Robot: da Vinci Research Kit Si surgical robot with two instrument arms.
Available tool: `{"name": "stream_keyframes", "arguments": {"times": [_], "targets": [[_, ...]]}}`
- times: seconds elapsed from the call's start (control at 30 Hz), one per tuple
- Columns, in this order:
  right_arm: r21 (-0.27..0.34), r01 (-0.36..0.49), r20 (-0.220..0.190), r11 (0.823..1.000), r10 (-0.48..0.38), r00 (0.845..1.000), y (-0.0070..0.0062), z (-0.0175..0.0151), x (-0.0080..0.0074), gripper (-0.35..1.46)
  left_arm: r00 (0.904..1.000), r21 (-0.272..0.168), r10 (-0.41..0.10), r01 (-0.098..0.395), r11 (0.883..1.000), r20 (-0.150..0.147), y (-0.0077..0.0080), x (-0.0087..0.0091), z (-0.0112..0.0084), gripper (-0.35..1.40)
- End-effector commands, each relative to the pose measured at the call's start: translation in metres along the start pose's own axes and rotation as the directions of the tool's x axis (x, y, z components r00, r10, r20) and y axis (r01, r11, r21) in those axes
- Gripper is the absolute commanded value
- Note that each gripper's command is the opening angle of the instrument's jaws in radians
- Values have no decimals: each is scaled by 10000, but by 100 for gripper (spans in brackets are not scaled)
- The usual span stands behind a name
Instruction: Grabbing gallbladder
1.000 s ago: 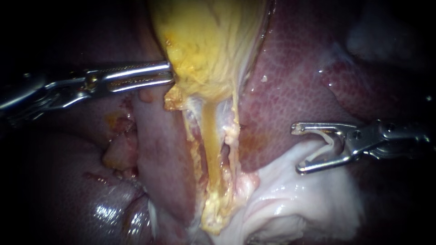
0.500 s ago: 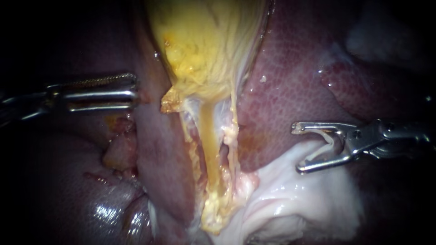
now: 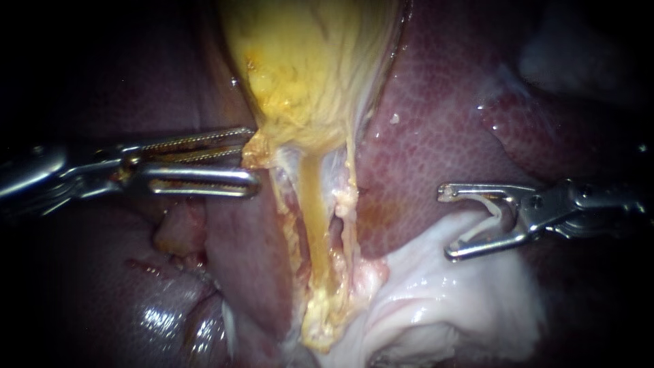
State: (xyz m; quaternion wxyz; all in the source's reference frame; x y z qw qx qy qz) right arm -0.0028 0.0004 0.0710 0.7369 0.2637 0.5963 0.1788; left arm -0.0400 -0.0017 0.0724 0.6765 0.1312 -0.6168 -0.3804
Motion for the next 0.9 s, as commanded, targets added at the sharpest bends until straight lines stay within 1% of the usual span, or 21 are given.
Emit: {"name": "stream_keyframes", "arguments": {"times": [0.03, 0.13, 0.17, 0.2, 0.3, 0.33, 0.37, 0.43, 0.47, 0.53, 0.9], "targets": [[2, 0, 1, 10000, 0, 10000, 0, 0, 0, 60, 10000, 3, -11, 11, 10000, -5, 0, -1, 1, 29], [2, 0, 1, 10000, 0, 10000, 0, 0, 0, 60, 10000, 9, -33, 33, 10000, -8, 1, -4, 2, 17], [2, 0, 1, 10000, 0, 10000, 0, 0, 0, 60, 10000, 44, -39, 39, 10000, -13, 0, -5, 2, 4], [1, 0, 1, 10000, 0, 10000, 0, 0, 0, 60, 10000, -14, -41, 41, 10000, -7, 0, -6, 1, -10], [1, 0, 0, 10000, 0, 10000, 0, 0, 0, 60, 10000, -45, -42, 42, 10000, -3, -1, -6, 1, -35], [1, 0, 0, 10000, 0, 10000, 0, 0, 0, 60, 10000, -44, -40, 40, 10000, -3, -2, -6, 1, -35], [1, 0, 0, 10000, 0, 10000, 0, 0, 0, 60, 9999, -60, 19, -20, 10000, -121, -3, -6, 1, -35], [1, 0, 1, 10000, 0, 10000, 0, 0, 0, 60, 9989, -173, 13, -21, 9998, -464, -4, -5, 2, -35], [1, 0, 1, 10000, 0, 10000, 0, 0, 0, 60, 9983, -192, -48, 37, 9998, -579, -4, -5, 2, -35], [1, -1, 1, 10000, 1, 10000, 0, 0, 0, 60, 9979, -211, -159, 146, 9997, -631, -6, -4, 2, -35], [1, -1, 1, 10000, 1, 10000, 0, 0, 0, 60, 9979, -220, -167, 153, 9996, -632, -6, -5, 0, -35]]}}
